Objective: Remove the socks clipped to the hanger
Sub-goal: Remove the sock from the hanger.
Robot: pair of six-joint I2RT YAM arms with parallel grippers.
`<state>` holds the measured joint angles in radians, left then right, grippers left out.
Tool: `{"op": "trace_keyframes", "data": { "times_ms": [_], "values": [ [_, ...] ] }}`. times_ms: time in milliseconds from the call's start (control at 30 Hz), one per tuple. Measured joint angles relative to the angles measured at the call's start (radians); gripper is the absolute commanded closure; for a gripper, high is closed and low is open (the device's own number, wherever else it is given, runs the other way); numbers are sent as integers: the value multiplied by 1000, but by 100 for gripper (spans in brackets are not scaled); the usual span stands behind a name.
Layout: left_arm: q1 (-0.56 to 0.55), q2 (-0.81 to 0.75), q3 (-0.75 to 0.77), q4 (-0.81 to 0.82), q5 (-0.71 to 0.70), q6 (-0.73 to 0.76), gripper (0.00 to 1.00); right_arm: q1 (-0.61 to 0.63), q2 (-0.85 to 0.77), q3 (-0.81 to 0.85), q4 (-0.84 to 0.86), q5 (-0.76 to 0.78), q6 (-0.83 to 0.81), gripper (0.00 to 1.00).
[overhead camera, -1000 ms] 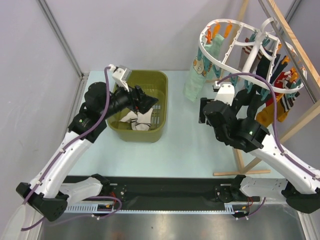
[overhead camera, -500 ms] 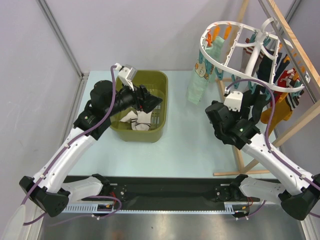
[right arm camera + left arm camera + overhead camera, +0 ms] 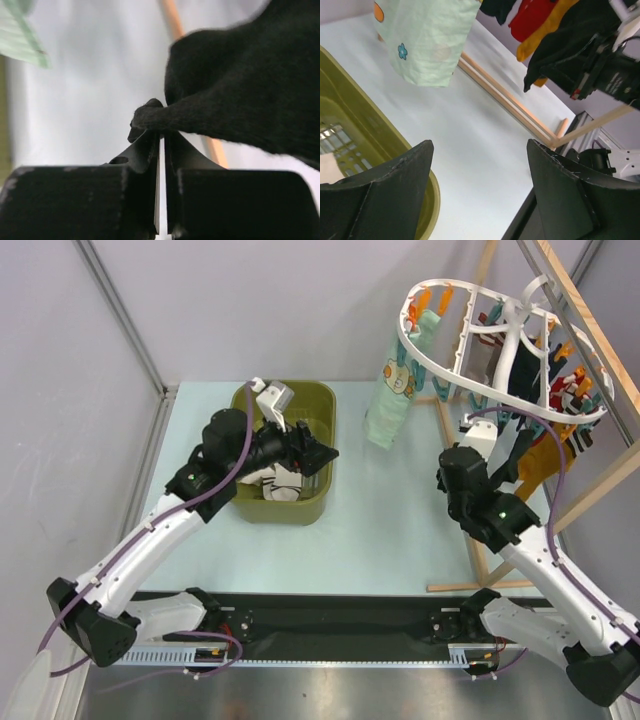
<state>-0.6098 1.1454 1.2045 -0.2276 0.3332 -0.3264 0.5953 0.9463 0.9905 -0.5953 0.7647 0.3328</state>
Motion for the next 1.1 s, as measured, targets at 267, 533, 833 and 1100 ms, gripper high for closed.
{"op": "trace_keyframes", "data": {
  "times_ms": [267, 533, 833, 1100],
  "values": [
    [-42, 21, -130, 159, 14, -85, 20, 8, -55, 53, -19, -207, 11, 100],
    [-208, 130, -155, 313, 14, -31, 18, 18, -92, 105, -20, -369, 41, 100],
    [-286, 262, -113, 431, 6, 61, 15, 19, -152, 106, -31, -497, 64, 100],
    [-296, 371, -13, 463, 7, 111, 12, 19, -168, 127, -41, -541, 85, 100]
  ]
}}
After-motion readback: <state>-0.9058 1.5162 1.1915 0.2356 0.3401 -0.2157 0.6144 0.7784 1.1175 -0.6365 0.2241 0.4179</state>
